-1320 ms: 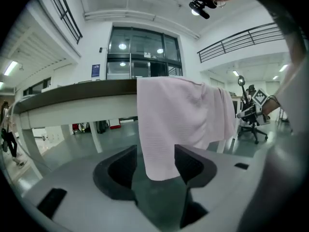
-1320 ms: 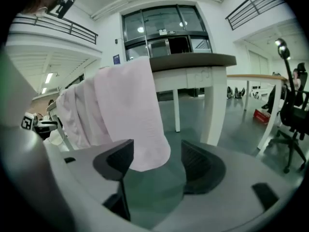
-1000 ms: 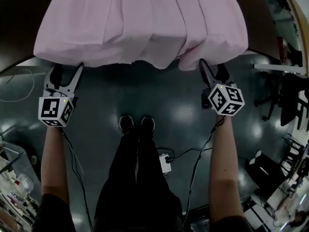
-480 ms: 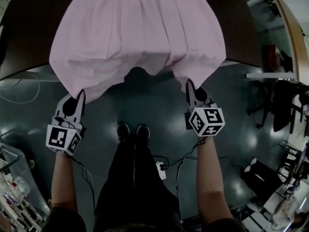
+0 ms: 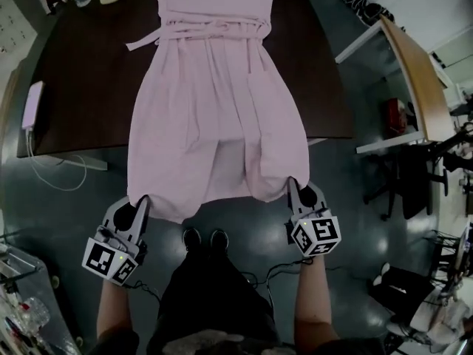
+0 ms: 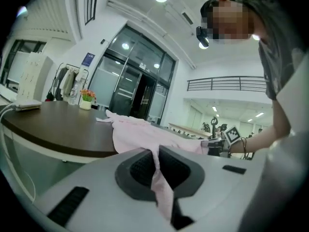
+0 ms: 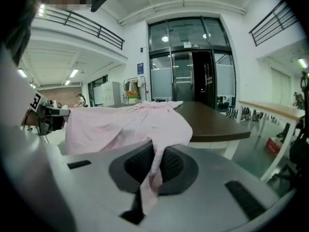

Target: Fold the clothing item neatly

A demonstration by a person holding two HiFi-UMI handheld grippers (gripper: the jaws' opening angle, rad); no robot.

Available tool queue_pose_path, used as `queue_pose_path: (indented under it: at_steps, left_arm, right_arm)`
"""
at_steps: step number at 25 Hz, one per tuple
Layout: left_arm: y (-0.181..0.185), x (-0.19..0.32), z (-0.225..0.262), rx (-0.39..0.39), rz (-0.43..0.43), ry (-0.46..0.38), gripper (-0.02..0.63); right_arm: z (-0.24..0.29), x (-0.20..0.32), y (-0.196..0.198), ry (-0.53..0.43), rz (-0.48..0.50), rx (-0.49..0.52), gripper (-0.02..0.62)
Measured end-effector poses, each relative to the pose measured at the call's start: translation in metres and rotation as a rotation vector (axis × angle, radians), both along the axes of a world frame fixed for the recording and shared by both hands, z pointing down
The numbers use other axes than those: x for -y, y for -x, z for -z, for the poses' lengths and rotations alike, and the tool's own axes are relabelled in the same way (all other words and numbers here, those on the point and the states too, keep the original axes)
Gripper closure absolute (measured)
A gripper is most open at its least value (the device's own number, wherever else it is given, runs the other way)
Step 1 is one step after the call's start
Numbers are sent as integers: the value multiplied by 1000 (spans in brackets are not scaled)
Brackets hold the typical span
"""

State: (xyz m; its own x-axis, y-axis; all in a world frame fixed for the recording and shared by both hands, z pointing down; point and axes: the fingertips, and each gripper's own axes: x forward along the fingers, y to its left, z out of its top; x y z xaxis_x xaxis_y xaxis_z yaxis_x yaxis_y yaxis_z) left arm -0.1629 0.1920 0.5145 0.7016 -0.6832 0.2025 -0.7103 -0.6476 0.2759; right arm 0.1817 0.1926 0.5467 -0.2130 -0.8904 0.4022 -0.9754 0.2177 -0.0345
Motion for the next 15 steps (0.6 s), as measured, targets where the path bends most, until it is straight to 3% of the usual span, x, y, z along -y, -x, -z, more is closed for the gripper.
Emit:
queue_pose_path:
  at_steps: [3,9,15]
  left_arm:
    - [-2,2,40,1,-56,-17,589]
    - [-14,9,81,6,-107,5,589]
    - [-27,55,127,-35,-115,-31,589]
  right_arm:
    - [44,5,6,-7,32,23,592]
    - [101,20,39,39,122,-25,593]
    - [139,70,35,16,136,53,592]
